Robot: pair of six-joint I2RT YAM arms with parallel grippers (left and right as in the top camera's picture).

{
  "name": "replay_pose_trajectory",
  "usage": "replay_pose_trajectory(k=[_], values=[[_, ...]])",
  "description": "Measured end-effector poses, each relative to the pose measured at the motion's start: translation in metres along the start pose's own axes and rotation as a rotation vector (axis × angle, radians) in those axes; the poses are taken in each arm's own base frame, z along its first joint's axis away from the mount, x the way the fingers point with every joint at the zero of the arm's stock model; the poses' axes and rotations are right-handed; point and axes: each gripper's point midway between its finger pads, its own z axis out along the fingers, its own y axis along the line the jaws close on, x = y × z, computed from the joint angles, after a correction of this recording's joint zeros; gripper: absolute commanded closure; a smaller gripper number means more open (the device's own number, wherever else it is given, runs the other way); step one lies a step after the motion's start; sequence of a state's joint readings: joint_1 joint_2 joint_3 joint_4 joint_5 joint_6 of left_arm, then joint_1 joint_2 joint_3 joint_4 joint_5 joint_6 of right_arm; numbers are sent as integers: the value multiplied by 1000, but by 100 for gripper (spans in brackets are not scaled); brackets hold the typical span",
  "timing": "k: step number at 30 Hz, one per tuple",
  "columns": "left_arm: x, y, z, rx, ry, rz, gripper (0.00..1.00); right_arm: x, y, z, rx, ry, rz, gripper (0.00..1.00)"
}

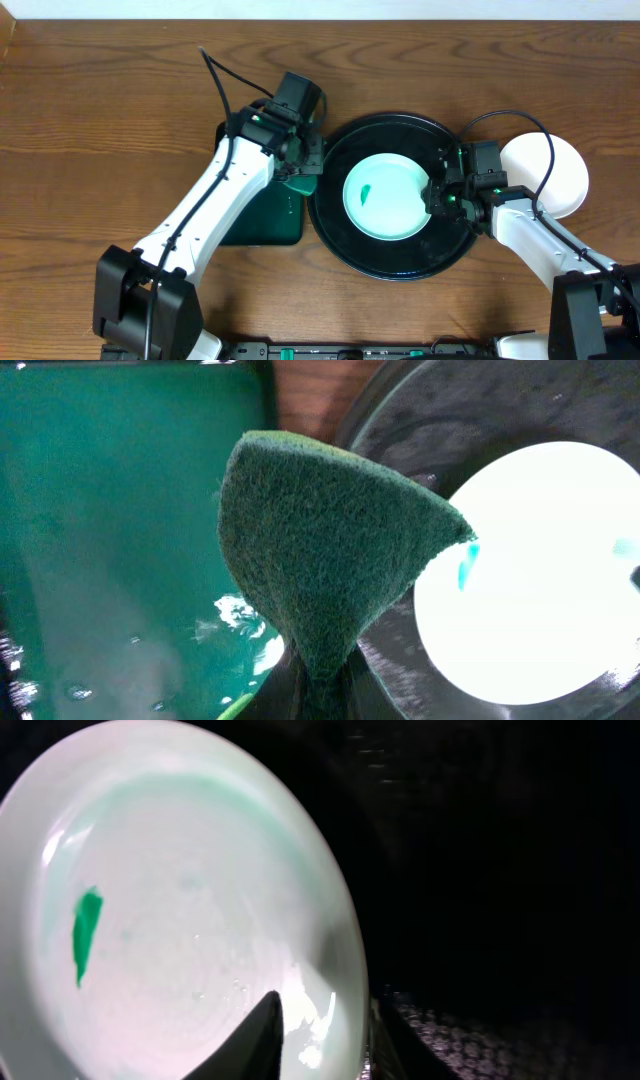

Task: Clean dirty plates on tray and stack at the side
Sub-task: 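Carry the sponge right onto the white plate held by the right gripper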

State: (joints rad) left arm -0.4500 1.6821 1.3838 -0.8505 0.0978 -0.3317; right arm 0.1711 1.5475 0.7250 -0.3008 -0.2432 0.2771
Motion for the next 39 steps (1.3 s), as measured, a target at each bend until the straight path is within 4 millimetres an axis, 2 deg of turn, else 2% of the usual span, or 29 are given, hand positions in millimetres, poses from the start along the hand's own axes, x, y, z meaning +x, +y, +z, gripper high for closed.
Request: replay_pose_trajectory(k=[7,14,16,18,20,26,37,39], values=[[-2,-32,0,49,-43,-2,93,-4,6,0,-31,-13,-6,74],[-3,-68,-2,116,-92,-29,93,-7,-3,1,21,-32,-5,78],[-1,-76,-1,128,-93,-40,93,-5,-5,4,29,-22,-2,82],[3,-83,3,133,-84,-49,93,-2,-8,9,36,-5,6,92],[6,-87,10,130,-68,-54,93,1,-8,14,36,7,12,99],[15,-89,36,103,-18,-69,93,0,-8,16,32,3,24,99],[27,-90,64,67,38,-83,93,1,-6,16,33,7,37,99],[28,-91,70,65,44,-82,93,3,-3,17,30,14,38,95]])
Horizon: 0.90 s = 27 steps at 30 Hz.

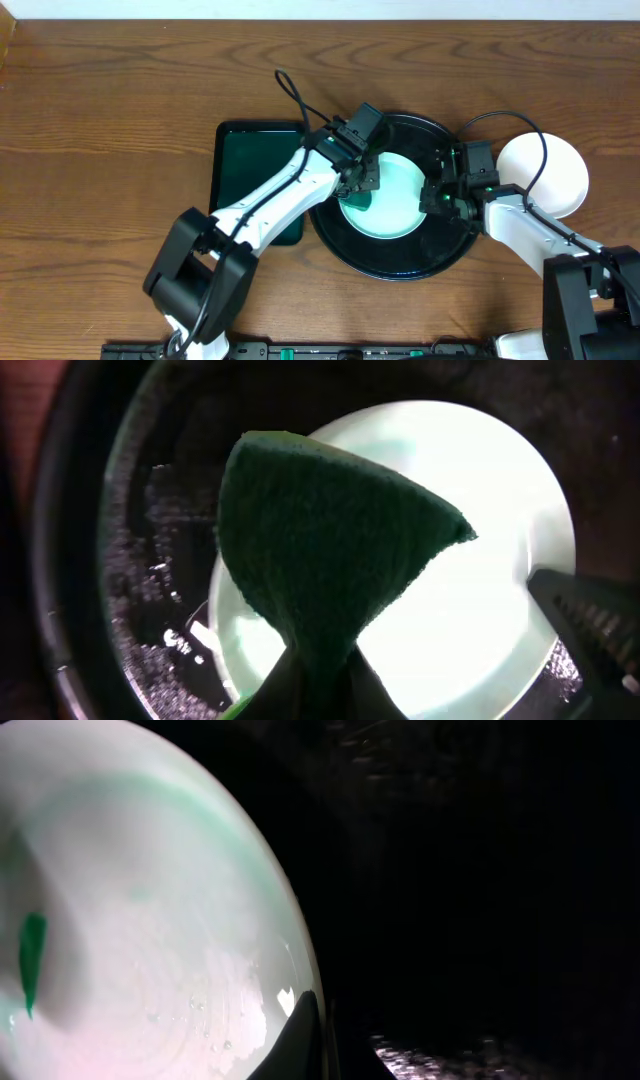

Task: Clean dirty plates on tray and stack at the side
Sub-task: 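Carry the sponge right onto the white plate held by the right gripper, then scrub the plate's green stains with the sponge while right gripper holds rim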

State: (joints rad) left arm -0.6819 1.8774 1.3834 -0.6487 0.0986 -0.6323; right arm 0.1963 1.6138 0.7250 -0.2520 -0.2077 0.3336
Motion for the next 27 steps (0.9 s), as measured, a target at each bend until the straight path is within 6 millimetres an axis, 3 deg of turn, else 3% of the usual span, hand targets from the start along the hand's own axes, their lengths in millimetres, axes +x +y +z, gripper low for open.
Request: replay_pose_trajectory(k=[4,7,9,12,22,27], values=[[1,1,6,-6,7,0,93,3,6,1,-9,6,-3,80],[-1,-1,7,2,-2,1,93,-3,10,1,-20,-21,-27,77],[-2,-2,7,4,-4,1,93,-9,12,1,-28,-43,-49,83],[-2,-2,7,4,-5,1,93,-11,10,1,-12,-54,-69,99],[-2,-1,7,2,-6,-3,93,-12,7,1,5,-57,-90,99],[0,4,17,-26,6,-27,93,-11,7,1,6,-55,-89,99]])
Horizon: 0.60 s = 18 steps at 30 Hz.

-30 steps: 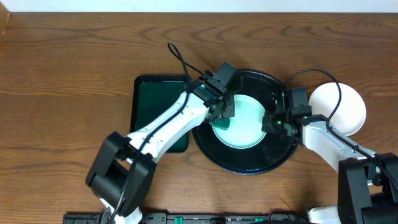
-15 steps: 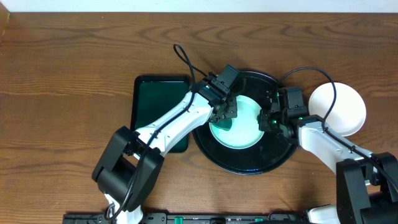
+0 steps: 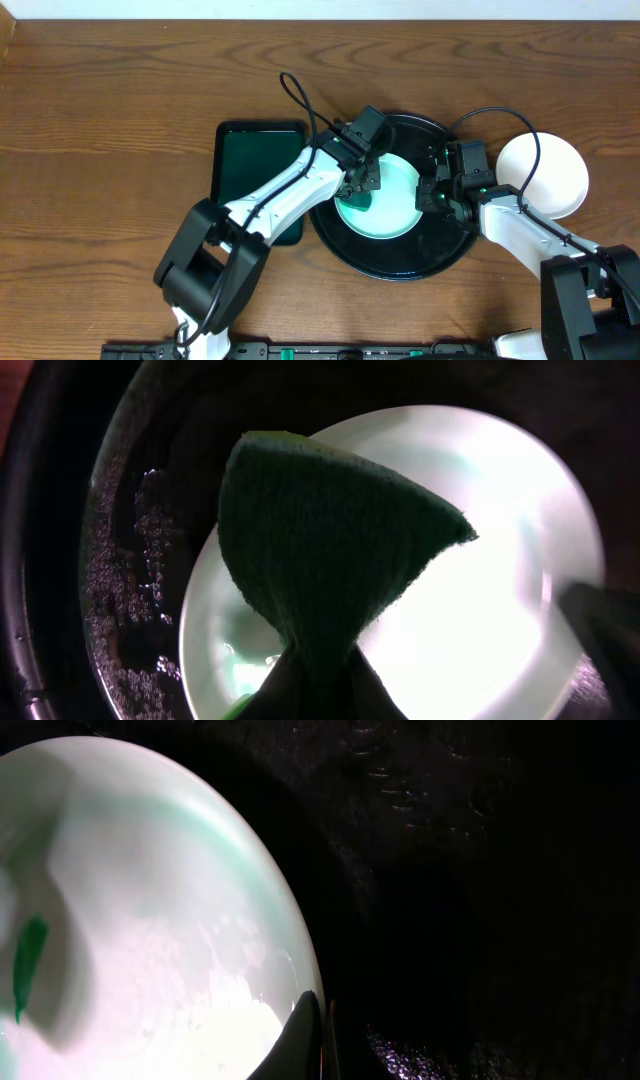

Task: Clean dirty plates on tray and stack at the side
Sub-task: 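Scrub the plate's green stains with the sponge while right gripper holds rim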

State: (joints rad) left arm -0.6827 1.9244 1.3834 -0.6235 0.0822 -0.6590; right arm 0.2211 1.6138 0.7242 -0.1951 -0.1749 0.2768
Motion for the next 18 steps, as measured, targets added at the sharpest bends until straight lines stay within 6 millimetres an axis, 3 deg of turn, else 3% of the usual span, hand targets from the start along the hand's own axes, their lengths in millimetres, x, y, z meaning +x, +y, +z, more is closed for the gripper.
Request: replay_pose_trajectory(k=[18], values=[[12,10,33,-60,53,-43,93,1,0,0,1,3,0,99]])
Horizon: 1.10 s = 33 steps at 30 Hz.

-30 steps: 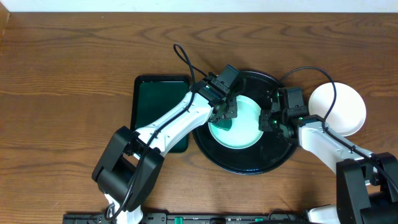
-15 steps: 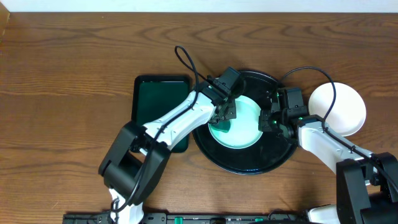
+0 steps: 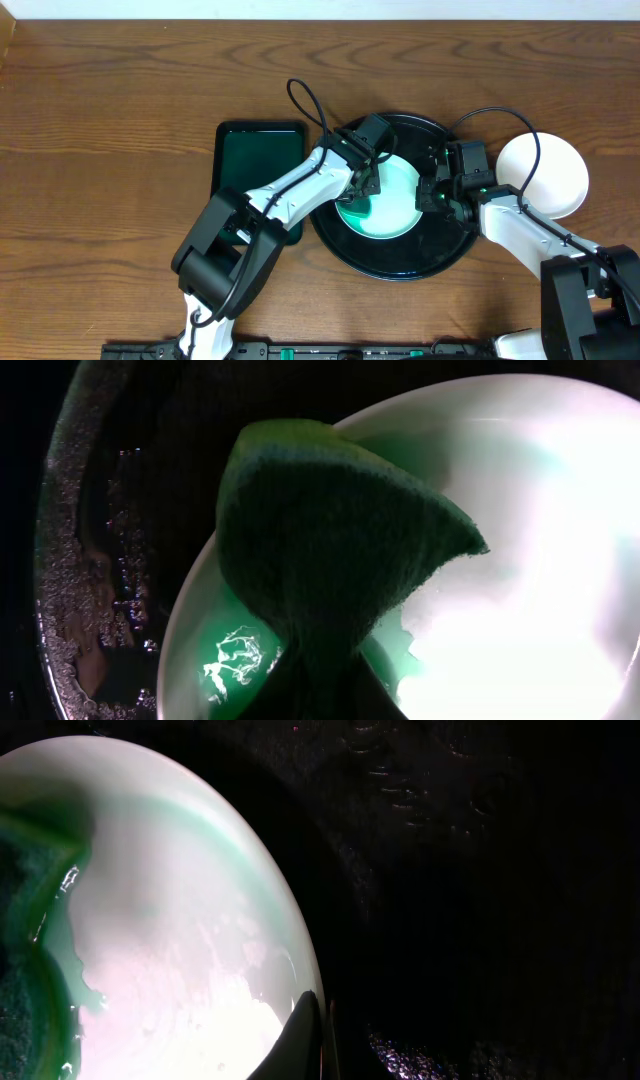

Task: Clean dirty plates on tray and stack at the side
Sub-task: 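Scrub the plate's green stains with the sponge while right gripper holds rim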

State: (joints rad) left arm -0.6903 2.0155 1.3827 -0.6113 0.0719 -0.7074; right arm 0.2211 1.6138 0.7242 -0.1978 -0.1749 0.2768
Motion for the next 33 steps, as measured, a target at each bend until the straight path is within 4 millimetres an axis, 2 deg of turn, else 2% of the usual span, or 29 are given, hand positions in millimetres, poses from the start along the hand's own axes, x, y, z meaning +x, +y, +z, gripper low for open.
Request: replay_pose_trajectory(k=[14,27,30,33], values=[[4,-8,4,20,7,27,93,2,-1,0,3,9,2,99],[20,-41,0,234,118,138,93,0,-8,-1,41,-2,0,99],[24,-45,-11,280,137,140,93,0,-8,-1,41,-2,-2,99],[18,-52,-41,339,100,149,93,0,-8,-1,41,-2,-2,99]])
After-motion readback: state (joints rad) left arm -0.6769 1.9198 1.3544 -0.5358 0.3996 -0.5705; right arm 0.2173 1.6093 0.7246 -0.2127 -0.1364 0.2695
